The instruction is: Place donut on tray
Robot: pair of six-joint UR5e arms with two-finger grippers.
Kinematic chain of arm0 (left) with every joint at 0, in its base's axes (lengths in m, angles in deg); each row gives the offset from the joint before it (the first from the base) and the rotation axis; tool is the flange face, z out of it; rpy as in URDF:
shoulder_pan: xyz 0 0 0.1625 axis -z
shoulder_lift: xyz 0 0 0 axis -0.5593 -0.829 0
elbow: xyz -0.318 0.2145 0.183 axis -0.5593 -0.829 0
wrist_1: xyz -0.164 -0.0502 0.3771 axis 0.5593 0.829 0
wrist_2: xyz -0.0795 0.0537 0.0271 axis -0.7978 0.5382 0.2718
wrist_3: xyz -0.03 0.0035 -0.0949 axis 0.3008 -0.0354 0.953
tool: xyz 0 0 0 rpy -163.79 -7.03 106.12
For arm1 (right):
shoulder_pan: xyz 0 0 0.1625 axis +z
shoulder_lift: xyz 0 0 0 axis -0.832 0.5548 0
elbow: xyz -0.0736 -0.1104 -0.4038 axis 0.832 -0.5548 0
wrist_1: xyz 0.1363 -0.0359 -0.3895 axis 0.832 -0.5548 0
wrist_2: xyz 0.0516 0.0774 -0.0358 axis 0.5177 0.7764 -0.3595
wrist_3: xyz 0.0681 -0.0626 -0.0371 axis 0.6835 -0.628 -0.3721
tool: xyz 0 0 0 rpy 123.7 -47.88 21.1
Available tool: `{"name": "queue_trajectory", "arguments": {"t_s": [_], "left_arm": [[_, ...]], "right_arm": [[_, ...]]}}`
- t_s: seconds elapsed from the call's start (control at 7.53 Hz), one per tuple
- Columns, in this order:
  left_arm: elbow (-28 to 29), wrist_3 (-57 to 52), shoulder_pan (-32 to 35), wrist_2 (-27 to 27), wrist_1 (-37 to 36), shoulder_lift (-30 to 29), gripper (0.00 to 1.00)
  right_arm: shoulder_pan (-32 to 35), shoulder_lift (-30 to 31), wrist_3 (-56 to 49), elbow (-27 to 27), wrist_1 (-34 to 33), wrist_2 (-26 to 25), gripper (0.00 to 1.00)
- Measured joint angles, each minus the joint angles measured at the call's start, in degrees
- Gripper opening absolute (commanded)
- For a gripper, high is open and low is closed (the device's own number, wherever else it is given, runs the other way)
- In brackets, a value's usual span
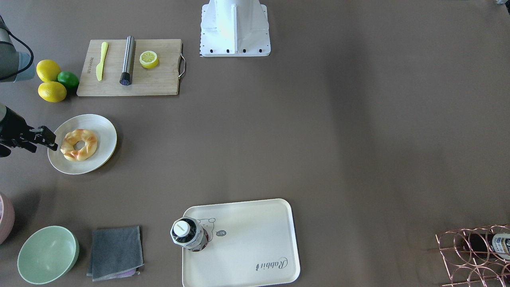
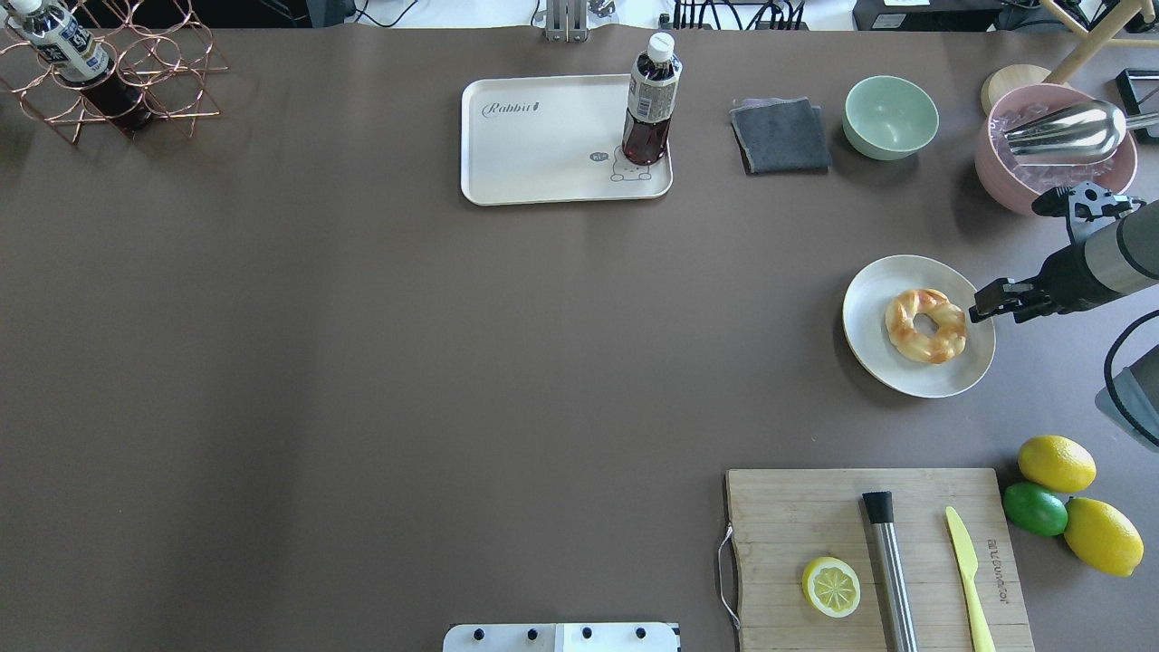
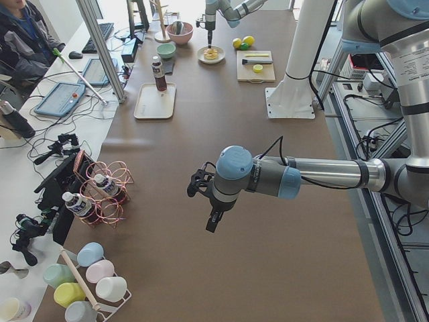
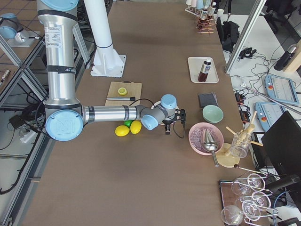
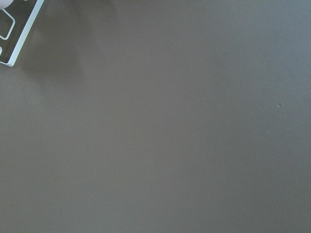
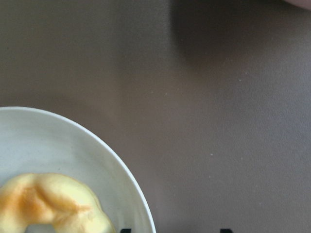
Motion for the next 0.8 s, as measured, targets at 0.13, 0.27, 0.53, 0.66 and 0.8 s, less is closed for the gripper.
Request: {"name": "queue_trajectory", "arguments": {"t_s": [0.13,0.27,0.53,0.66,0.8], "left_arm": [[-0.1,0.0,0.0,0.0,0.0,0.0,0.97],[-0.1,-0.1,0.0,0.0,0.1,0.0,0.97],[0.0,-0.2,0.0,0.0,0.7,0.0,0.97],[0.1,-0.1,0.0,0.1,1.3,-0.1,0.97],[0.0,1.3,0.0,-0.4,1.4,-0.4,0.97]], "right_arm": [[-0.2,0.0,0.2,0.0,0.0,-0.2,0.00],[-0.2,-0.1,0.4,0.0,0.0,-0.4,0.00],[-0.3,-0.2,0.6,0.4,0.0,-0.4,0.00],[-0.3,-0.4,0.7,0.6,0.1,-0.3,0.00],[-0.3,-1.1,0.9,0.8,0.1,-0.2,0.00]]}}
